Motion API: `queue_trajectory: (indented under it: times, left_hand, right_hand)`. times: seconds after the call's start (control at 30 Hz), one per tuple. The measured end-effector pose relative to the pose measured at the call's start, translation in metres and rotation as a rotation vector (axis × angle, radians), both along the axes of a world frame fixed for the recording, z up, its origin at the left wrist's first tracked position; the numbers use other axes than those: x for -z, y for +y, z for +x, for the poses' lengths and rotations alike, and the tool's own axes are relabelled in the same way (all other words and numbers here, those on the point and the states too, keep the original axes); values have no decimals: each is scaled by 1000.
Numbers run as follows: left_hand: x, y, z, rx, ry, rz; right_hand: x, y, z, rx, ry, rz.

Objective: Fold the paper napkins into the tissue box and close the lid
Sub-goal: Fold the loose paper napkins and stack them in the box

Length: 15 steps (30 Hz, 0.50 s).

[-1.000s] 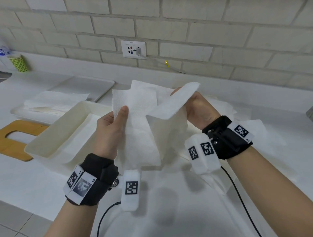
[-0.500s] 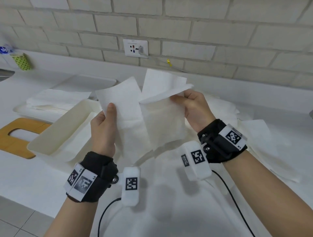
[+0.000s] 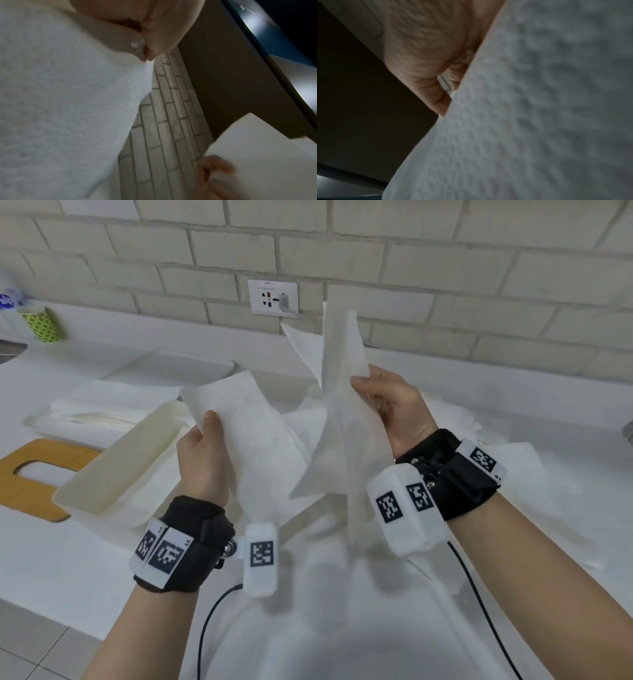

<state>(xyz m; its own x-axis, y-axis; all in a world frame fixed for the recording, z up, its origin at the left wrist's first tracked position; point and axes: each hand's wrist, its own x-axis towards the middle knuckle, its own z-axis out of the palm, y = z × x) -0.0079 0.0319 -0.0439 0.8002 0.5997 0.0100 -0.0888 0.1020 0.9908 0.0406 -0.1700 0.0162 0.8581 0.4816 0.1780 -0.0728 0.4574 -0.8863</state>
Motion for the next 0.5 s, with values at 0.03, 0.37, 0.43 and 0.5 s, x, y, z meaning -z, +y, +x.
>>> queue_trajectory:
  times: [0.03,0.37,0.43,0.5]
  left_hand:
    - [0,2,1,-14,10,-1]
    - [-11,-25,-9,272,3,26]
    - [-11,-27,-9,312,3,51]
    - [-14,-29,-11,330,-2,91]
  right_hand:
    - [0,0,0,14,1,-19]
    - [21,16,4,129,-22,-358]
    - [25,18,3,149,-38,-438]
    - [29,19,1,174,-72,-511]
